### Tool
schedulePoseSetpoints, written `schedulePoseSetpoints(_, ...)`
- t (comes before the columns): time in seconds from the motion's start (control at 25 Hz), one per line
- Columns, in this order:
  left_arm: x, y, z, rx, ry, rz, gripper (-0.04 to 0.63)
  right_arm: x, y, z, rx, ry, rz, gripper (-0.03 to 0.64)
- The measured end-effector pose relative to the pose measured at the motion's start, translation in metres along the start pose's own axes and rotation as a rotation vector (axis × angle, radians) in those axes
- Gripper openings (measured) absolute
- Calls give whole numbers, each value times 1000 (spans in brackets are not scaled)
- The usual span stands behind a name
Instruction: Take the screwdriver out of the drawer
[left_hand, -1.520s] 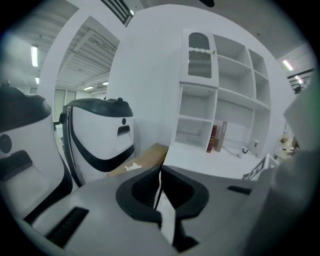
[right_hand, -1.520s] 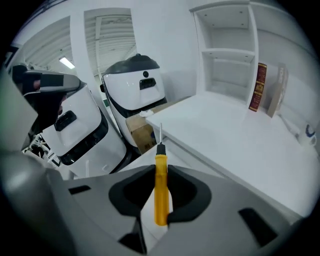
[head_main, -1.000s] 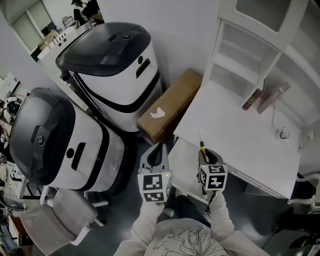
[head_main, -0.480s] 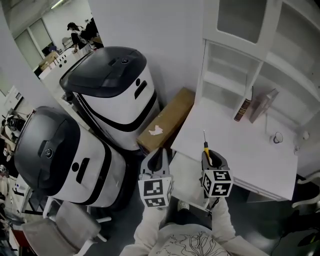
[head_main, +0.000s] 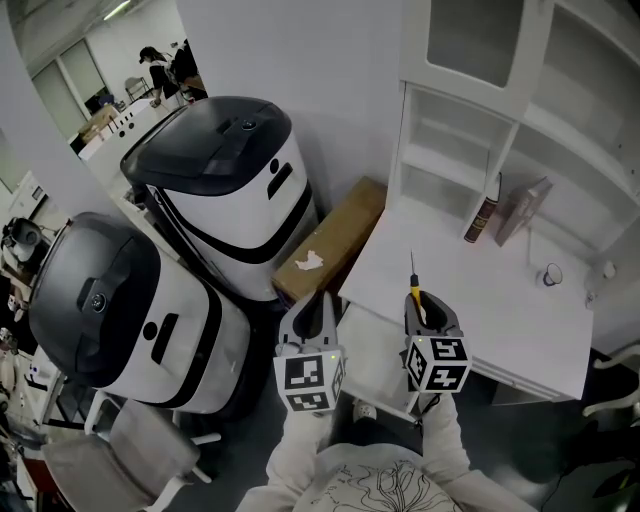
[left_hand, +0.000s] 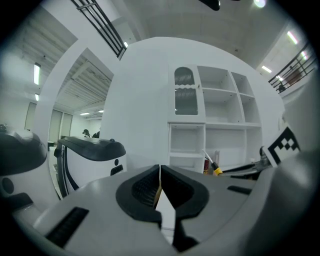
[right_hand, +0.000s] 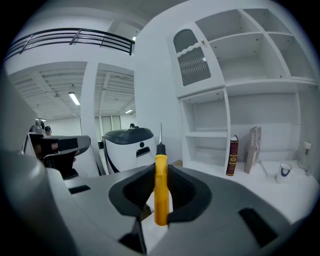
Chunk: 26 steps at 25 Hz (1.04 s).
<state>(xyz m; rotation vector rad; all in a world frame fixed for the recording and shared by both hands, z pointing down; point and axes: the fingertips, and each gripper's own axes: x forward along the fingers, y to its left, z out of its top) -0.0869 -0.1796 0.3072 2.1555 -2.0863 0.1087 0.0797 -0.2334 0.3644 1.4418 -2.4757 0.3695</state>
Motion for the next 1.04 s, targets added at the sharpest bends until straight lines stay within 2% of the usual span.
schedulePoseSetpoints(1.04, -2, 6, 7, 0, -14, -12, 11, -2, 9, 16, 1, -32, -2, 74)
